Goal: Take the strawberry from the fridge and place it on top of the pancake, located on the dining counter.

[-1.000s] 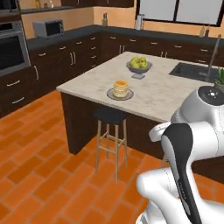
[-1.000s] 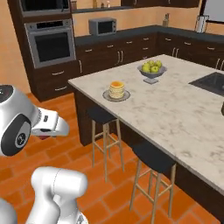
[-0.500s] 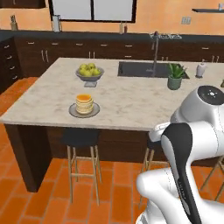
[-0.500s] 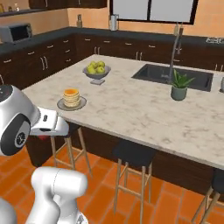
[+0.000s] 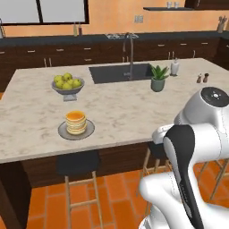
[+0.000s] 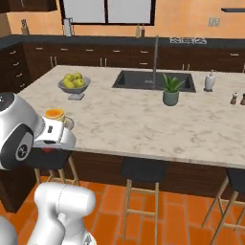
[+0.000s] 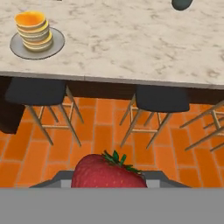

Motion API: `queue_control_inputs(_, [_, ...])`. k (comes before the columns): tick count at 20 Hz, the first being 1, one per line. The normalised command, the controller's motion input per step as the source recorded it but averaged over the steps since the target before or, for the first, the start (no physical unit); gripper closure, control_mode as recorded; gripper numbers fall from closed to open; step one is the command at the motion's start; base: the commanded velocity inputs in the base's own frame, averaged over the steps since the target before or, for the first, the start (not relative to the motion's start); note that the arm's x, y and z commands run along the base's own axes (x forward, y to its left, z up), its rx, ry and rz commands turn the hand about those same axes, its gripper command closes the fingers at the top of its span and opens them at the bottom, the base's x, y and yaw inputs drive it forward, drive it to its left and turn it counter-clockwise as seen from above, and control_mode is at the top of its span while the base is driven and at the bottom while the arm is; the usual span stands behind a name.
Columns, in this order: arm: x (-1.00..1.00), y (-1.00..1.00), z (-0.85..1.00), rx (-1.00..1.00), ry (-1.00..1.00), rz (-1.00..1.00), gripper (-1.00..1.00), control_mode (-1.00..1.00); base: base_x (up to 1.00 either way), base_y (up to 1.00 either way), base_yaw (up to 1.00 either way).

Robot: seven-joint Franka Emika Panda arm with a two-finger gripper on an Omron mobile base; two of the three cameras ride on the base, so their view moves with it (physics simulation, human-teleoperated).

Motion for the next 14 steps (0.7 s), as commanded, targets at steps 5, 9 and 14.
queue_control_inputs(5, [0.0, 0.0, 0.0, 0.0, 0.0, 0.0, 1.0, 1.0, 0.34, 0.73, -0.01])
queue_control_inputs(9, [0.0, 0.0, 0.0, 0.0, 0.0, 0.0, 1.0, 1.0, 0.34, 0.79, 0.0])
queue_control_inputs(14, [0.0, 0.0, 0.0, 0.0, 0.0, 0.0, 1.0, 1.0, 0.37, 0.75, -0.02])
